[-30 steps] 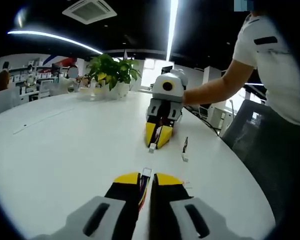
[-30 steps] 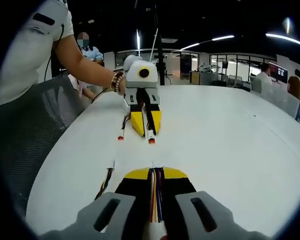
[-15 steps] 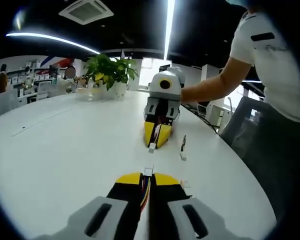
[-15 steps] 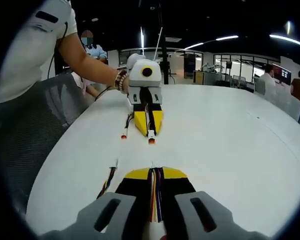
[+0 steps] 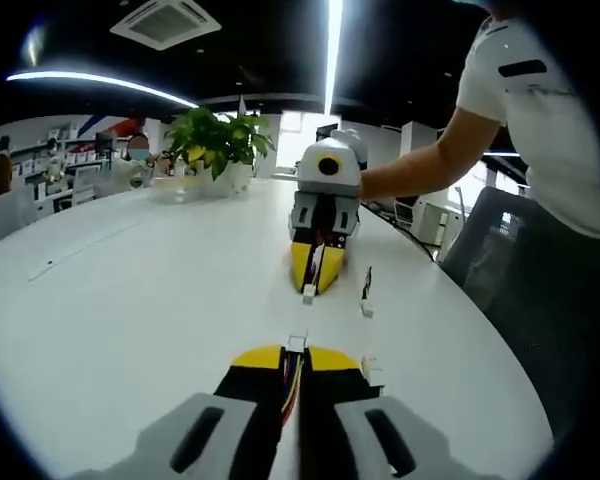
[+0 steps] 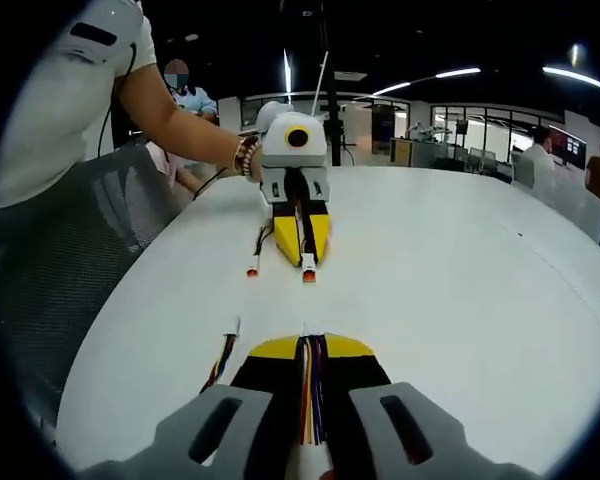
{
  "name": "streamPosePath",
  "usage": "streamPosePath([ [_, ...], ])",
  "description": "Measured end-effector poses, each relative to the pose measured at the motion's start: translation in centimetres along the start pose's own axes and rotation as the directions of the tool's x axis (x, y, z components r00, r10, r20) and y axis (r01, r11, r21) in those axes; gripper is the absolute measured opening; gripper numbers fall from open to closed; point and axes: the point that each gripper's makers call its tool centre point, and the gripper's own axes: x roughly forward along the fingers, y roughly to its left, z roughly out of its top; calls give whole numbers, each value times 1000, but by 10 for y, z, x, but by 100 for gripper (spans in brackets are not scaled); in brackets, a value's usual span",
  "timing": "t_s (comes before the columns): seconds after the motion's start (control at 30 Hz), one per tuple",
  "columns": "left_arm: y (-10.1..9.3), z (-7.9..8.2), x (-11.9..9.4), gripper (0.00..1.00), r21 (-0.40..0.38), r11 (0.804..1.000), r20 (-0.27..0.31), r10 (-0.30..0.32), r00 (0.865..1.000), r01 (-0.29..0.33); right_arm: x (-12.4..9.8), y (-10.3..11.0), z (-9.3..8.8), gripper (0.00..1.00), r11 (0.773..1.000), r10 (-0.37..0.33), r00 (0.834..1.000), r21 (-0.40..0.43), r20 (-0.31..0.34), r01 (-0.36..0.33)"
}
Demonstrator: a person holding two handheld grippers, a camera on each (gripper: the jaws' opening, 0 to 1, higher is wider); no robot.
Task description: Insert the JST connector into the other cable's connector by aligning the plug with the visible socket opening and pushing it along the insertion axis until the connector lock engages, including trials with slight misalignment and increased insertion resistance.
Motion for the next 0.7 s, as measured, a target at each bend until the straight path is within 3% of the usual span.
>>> streamPosePath([
  [0.7, 5, 20, -10, 1, 55, 998, 23, 31, 999, -32, -1, -1, 32, 3, 999, -2, 1000, -54, 18, 3],
])
